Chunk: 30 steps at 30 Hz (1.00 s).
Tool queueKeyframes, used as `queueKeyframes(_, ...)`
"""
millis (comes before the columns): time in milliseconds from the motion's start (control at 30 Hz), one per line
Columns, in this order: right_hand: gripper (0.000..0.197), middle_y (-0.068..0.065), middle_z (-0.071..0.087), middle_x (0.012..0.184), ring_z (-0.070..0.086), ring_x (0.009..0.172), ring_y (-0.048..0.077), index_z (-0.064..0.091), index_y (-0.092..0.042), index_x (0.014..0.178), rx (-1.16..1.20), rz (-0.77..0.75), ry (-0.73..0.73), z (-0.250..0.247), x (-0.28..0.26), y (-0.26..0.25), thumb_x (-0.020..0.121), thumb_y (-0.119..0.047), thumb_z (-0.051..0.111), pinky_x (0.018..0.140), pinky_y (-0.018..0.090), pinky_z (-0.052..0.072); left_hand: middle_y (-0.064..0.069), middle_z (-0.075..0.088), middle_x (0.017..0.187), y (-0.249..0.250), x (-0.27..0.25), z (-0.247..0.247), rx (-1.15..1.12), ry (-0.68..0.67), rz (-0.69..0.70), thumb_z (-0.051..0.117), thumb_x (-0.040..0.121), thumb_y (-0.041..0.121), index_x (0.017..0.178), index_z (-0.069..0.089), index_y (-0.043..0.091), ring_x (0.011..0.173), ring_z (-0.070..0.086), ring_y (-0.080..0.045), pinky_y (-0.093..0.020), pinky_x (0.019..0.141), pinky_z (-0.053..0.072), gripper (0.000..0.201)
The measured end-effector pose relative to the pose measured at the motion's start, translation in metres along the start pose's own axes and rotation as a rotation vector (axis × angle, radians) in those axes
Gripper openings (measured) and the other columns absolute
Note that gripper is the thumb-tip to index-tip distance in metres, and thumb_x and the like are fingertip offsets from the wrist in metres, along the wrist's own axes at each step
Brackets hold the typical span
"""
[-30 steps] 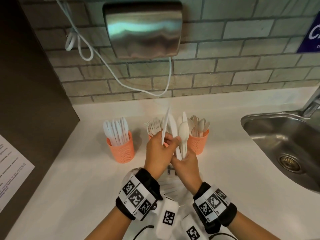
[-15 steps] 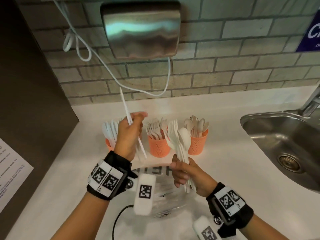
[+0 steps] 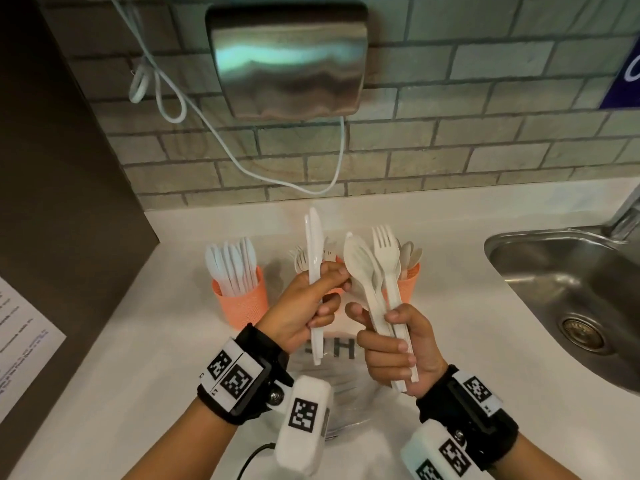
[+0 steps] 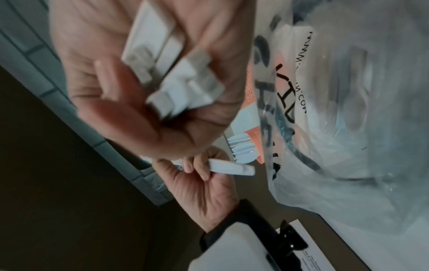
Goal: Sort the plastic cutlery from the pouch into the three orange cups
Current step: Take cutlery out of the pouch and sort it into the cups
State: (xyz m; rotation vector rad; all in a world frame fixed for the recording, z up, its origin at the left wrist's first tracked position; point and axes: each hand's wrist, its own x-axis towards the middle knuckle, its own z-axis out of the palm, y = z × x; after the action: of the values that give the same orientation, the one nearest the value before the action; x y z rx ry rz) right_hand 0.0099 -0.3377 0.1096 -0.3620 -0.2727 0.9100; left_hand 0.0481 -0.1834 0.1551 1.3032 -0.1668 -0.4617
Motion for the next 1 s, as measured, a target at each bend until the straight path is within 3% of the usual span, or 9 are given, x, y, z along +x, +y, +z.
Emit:
queueKeyframes(133, 0.033, 0.002, 0.035, 0.059, 0.035, 0.043, 0.012, 0.048, -0.007, 0.12, -0.053, -0.006, 0.032, -0.007, -0.001, -0.003, 0.088, -0.014, 0.043, 0.045, 0.022, 0.042, 0.004, 0.06, 0.071, 0.001, -0.001, 0.001, 0.105, 0.045, 0.028, 0.052, 0.092, 0.014, 0.082, 0.057, 0.011, 0.035, 0.033, -0.001, -0.011, 0.03, 0.018, 0.012)
queueKeyframes(233, 0.03, -0.003, 0.035, 0.053, 0.04, 0.042, 0.008, 0.055, -0.014, 0.115, -0.138, 0.01, 0.033, -0.009, 0.0, -0.002, 0.087, -0.019, 0.047, 0.045, 0.02, 0.047, 0.003, 0.061, 0.071, 0.001, 0.001, 0.004, 0.129, 0.08, 0.036, 0.054, 0.092, 0.014, 0.078, 0.059, 0.013, 0.035, 0.035, -0.002, -0.011, 0.03, 0.019, 0.015)
queueKeyframes(333, 0.029, -0.007, 0.04, 0.043, 0.042, 0.037, 0.006, 0.052, -0.015, 0.096, -0.374, -0.006, 0.242, -0.004, -0.002, -0.002, 0.075, -0.031, 0.064, 0.037, 0.019, 0.041, -0.004, 0.055, 0.069, -0.001, 0.004, 0.006, 0.147, 0.166, 0.05, 0.055, 0.09, 0.015, 0.075, 0.055, 0.009, 0.036, 0.039, -0.003, -0.011, 0.03, 0.021, 0.017)
queueKeyframes(400, 0.029, -0.003, 0.044, 0.044, 0.038, 0.033, 0.007, 0.045, -0.012, 0.087, -0.52, -0.087, 0.39, 0.0, 0.001, 0.002, 0.073, -0.03, 0.062, 0.035, 0.018, 0.037, -0.004, 0.052, 0.066, -0.001, 0.008, 0.007, 0.159, 0.271, 0.074, 0.051, 0.092, 0.014, 0.077, 0.053, 0.007, 0.038, 0.041, -0.003, -0.013, 0.031, 0.022, 0.016)
queueKeyframes(500, 0.026, 0.006, 0.056, 0.053, 0.037, 0.03, 0.008, 0.046, -0.006, 0.095, -0.617, -0.227, 0.503, -0.001, 0.005, 0.011, 0.078, -0.024, 0.055, 0.034, 0.016, 0.035, -0.003, 0.047, 0.062, -0.001, 0.016, 0.003, 0.071, 0.42, 0.095, 0.041, 0.095, 0.013, 0.08, 0.049, 0.009, 0.039, 0.042, -0.003, -0.013, 0.031, 0.022, 0.017)
queueKeyframes(600, 0.019, 0.004, 0.059, 0.054, 0.037, 0.03, 0.007, 0.048, -0.004, 0.093, -0.654, -0.263, 0.503, 0.002, 0.009, 0.014, 0.085, -0.021, 0.049, 0.033, 0.016, 0.033, -0.001, 0.042, 0.056, -0.005, 0.016, 0.004, 0.022, 0.349, 0.088, 0.044, 0.095, 0.019, 0.089, 0.05, 0.006, 0.037, 0.037, -0.004, -0.013, 0.031, 0.023, 0.016)
queueKeyframes(700, 0.019, 0.001, 0.058, 0.05, 0.034, 0.029, 0.005, 0.053, -0.004, 0.081, -0.687, -0.253, 0.507, 0.005, 0.01, 0.01, 0.09, -0.02, 0.047, 0.032, 0.016, 0.03, 0.0, 0.039, 0.048, -0.009, 0.014, 0.007, 0.056, 0.233, 0.035, 0.044, 0.097, 0.024, 0.077, 0.05, 0.006, 0.031, 0.034, -0.004, -0.012, 0.031, 0.023, 0.028)
queueKeyframes(867, 0.015, 0.012, 0.059, 0.069, 0.034, 0.032, 0.01, 0.042, -0.014, 0.111, -0.797, -0.3, 0.613, 0.003, 0.013, 0.009, 0.096, -0.013, 0.041, 0.034, 0.016, 0.03, -0.006, 0.053, 0.062, -0.005, 0.023, -0.008, 0.218, 0.305, 0.091, 0.038, 0.099, 0.027, 0.092, 0.057, 0.001, 0.049, 0.046, -0.011, -0.014, 0.037, 0.034, 0.033)
queueKeyframes(1000, 0.021, 0.007, 0.053, 0.067, 0.033, 0.035, 0.01, 0.039, -0.02, 0.114, -0.797, -0.321, 0.67, 0.0, 0.017, 0.009, 0.096, -0.009, 0.039, 0.036, 0.018, 0.031, -0.003, 0.067, 0.062, 0.021, 0.027, -0.026, 0.197, 0.398, 0.194, 0.034, 0.101, 0.024, 0.075, 0.053, 0.011, 0.055, 0.061, -0.01, -0.026, 0.063, 0.05, 0.035)
